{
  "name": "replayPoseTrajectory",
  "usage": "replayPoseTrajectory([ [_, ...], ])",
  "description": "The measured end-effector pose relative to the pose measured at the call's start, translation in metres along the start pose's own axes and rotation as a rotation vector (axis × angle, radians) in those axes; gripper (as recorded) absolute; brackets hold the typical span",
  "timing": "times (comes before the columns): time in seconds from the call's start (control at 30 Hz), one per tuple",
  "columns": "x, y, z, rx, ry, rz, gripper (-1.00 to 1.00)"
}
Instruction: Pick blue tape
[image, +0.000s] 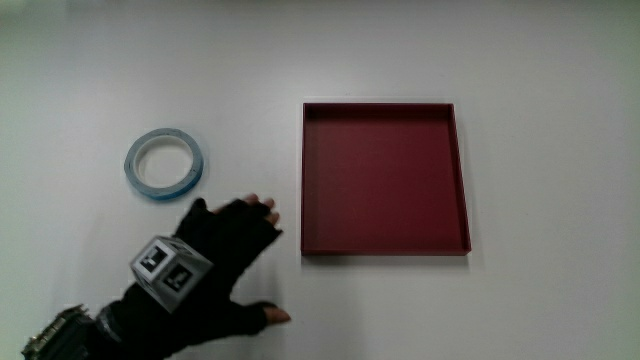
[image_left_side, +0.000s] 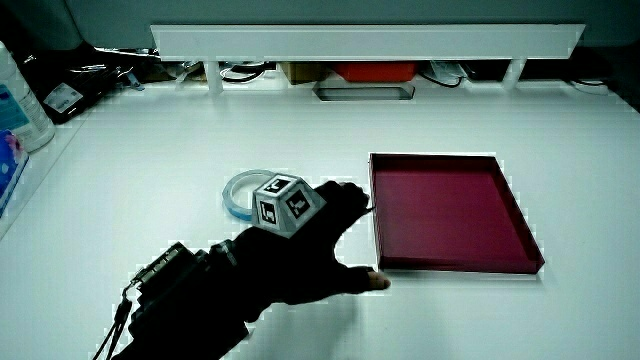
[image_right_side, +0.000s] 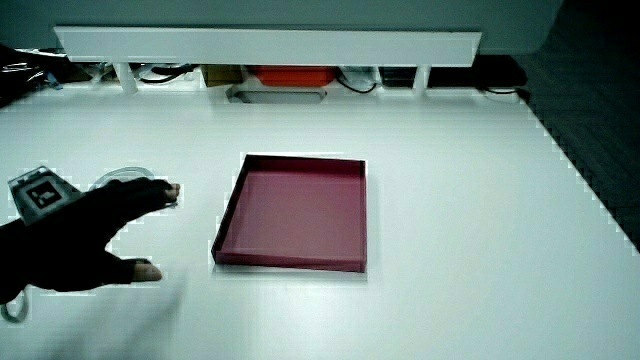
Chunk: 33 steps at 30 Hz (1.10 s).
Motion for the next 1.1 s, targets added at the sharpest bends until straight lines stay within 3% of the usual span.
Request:
replayPoseTrajectory([
  [0.33, 0.003, 0.010, 0.065, 0.100, 0.340, 0.178, 0.00],
  [0.4, -0.022, 0.012, 0.061, 0.093, 0.355, 0.195, 0.00],
  [0.43, -0.026, 0.014, 0.061, 0.083, 0.366, 0.212, 0.00],
  [0.57, -0.031, 0.017, 0.069, 0.094, 0.347, 0.262, 0.00],
  [0.83, -0.062, 0.022, 0.070, 0.085, 0.295, 0.343, 0.00],
  [1.1, -0.088, 0.030, 0.064, 0.069, 0.292, 0.406, 0.00],
])
